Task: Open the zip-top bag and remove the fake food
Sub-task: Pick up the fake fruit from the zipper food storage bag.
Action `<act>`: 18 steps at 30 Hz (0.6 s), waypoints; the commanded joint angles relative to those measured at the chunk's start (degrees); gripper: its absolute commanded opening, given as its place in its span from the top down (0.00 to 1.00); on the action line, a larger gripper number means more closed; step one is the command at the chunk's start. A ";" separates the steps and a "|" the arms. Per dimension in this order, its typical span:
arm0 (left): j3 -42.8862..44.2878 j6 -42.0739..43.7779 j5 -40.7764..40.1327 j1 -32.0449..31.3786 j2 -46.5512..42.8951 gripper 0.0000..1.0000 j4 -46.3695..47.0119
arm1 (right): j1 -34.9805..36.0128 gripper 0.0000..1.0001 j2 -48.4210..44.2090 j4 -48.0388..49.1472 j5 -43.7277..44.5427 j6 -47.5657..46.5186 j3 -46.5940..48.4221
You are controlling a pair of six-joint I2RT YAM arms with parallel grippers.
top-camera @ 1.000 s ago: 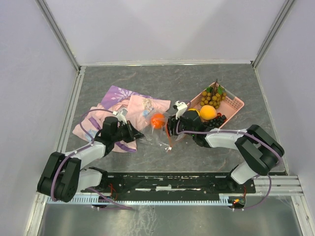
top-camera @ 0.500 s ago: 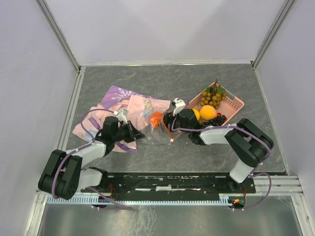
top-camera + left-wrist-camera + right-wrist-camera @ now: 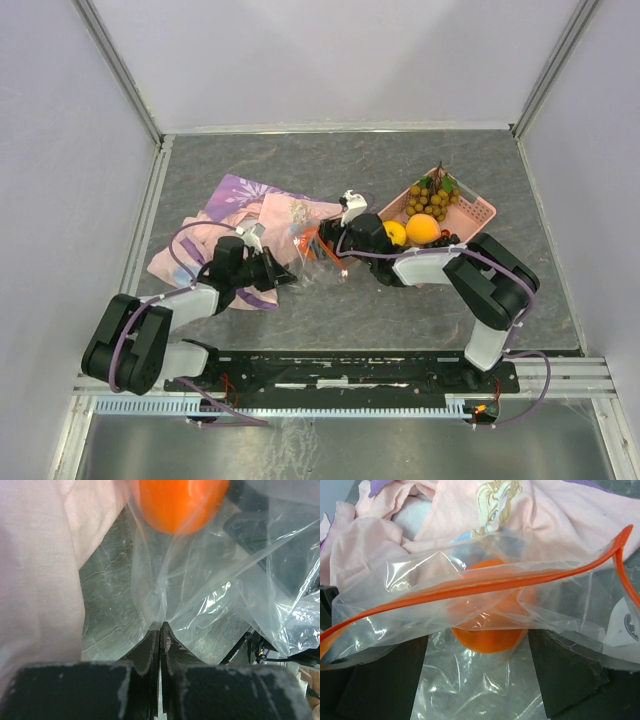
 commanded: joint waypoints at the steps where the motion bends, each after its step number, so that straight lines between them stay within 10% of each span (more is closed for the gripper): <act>1: 2.15 -1.07 2.30 -0.72 0.87 0.97 2.58 | 1.20 0.11 1.97 -1.00 1.80 1.43 4.71; 18: 1.92 -1.29 2.41 -1.56 1.82 0.97 3.20 | 4.59 0.14 1.88 -1.08 4.14 -4.40 5.86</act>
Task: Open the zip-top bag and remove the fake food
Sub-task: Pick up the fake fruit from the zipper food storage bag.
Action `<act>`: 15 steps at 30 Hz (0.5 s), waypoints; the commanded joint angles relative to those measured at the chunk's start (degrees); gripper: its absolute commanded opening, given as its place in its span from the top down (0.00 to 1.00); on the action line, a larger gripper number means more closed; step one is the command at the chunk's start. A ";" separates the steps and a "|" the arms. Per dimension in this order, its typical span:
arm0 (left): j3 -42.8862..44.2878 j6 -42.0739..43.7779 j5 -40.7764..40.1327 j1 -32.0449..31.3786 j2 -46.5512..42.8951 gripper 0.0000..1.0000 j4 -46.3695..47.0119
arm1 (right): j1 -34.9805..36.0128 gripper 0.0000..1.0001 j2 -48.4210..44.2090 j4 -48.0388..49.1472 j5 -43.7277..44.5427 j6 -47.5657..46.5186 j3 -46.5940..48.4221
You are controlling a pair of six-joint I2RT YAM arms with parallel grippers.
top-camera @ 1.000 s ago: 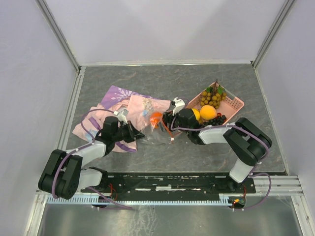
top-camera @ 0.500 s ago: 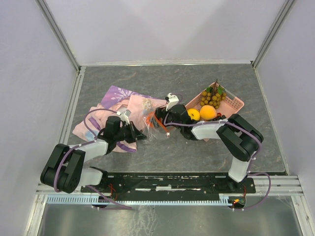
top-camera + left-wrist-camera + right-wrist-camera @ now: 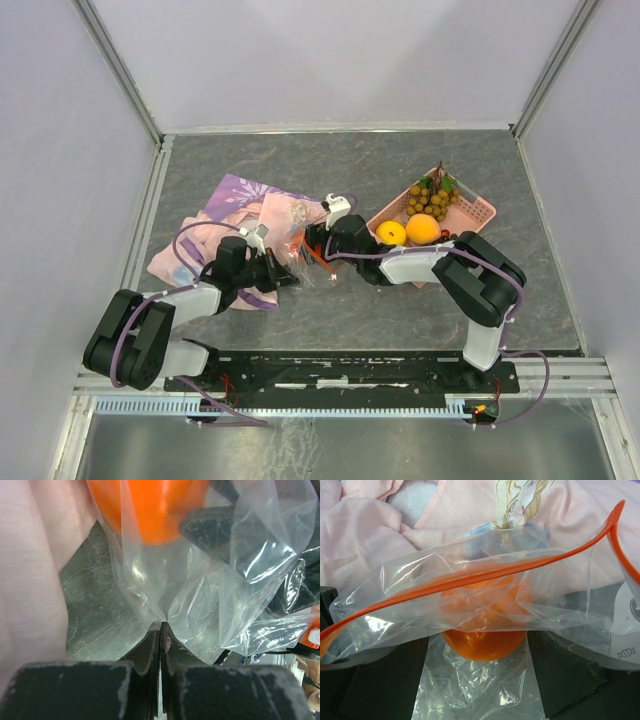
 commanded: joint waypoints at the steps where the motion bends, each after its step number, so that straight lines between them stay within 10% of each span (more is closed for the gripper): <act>1: 1.50 -1.29 1.37 -0.36 -0.07 0.97 2.65 | 0.53 0.14 -2.67 6.80 0.73 -2.42 -1.86; 15: 1.77 -1.56 1.63 -0.43 -0.08 0.97 2.66 | 1.76 0.13 3.42 -2.30 1.31 -2.84 6.23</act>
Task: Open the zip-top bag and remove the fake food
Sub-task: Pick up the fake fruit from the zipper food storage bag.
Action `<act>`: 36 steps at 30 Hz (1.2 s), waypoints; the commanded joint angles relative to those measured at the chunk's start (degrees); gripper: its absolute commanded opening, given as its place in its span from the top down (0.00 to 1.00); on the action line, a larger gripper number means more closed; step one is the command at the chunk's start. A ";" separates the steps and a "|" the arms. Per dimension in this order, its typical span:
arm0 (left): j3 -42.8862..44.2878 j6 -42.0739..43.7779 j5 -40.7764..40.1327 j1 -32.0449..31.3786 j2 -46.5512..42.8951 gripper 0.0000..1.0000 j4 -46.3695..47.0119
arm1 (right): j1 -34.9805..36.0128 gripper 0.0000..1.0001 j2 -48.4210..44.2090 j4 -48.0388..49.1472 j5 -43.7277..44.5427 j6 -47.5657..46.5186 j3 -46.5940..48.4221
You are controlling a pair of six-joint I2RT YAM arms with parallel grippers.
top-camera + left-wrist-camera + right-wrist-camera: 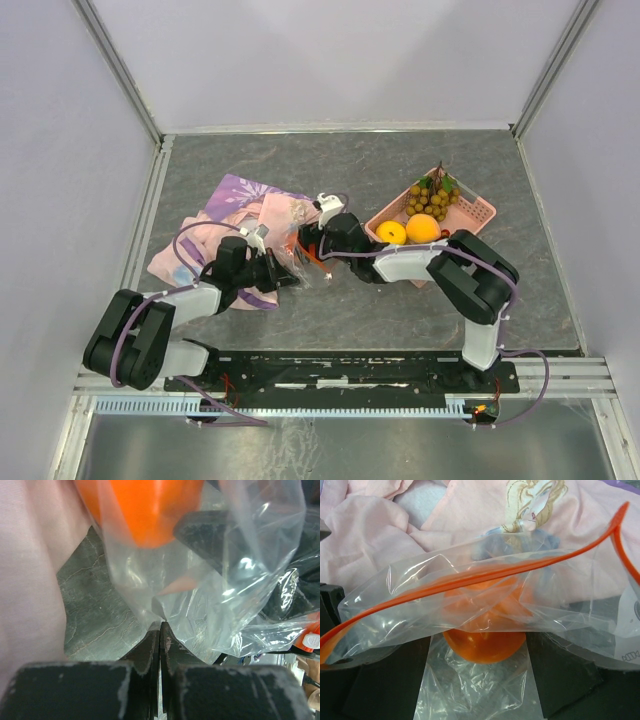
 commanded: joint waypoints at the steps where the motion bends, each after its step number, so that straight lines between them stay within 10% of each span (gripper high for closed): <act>1: 1.75 -1.50 1.58 -0.27 -0.03 0.97 2.59 | 0.55 0.13 2.85 -4.03 1.59 -0.13 5.47; 21: -0.39 -1.80 -0.57 -0.26 -4.05 0.80 2.25 | 1.64 0.12 11.21 -17.59 4.41 -3.21 15.49; 36: -2.22 -1.22 -5.18 -0.21 -13.75 0.61 -5.57 | 0.51 0.38 0.13 -11.83 6.20 -4.33 3.46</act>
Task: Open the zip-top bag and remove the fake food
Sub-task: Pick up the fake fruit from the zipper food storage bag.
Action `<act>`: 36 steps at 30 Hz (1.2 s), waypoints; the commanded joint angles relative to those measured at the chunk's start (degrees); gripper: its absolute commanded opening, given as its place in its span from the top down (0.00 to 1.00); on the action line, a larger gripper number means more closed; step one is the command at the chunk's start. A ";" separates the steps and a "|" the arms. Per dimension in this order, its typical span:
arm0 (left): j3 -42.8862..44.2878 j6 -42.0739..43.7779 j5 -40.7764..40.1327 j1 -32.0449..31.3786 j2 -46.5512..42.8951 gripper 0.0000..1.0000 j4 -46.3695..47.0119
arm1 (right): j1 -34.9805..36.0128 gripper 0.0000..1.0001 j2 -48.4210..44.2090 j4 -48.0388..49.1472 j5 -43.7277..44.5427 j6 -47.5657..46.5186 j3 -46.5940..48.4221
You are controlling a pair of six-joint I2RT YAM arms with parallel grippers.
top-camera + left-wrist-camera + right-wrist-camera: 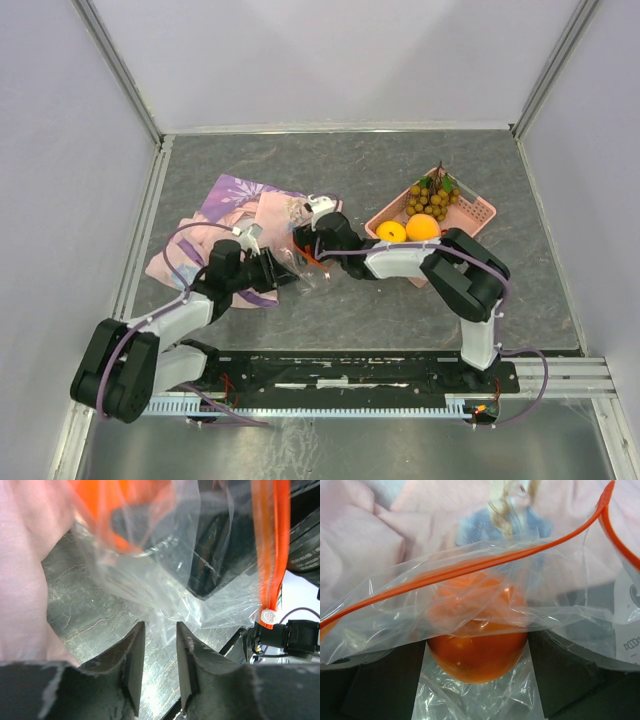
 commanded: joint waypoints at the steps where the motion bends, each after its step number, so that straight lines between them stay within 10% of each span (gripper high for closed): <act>1: -0.56 -0.83 -3.49 -0.16 -6.03 0.58 -3.53 | -1.20 0.38 -5.85 -1.34 0.53 -1.70 -6.01; 19: 1.62 -6.47 -2.04 -0.15 -4.60 0.15 5.20 | -3.68 0.42 -13.80 6.25 -8.82 -0.53 -17.28; 28: 2.75 -7.92 -0.24 -0.16 3.94 0.15 11.00 | -3.68 0.42 -14.97 -0.41 -12.97 -5.42 -15.13; 36: 2.21 -8.65 1.95 -0.10 10.92 0.36 16.28 | -3.11 0.41 -16.40 -10.92 -13.79 -11.52 -11.94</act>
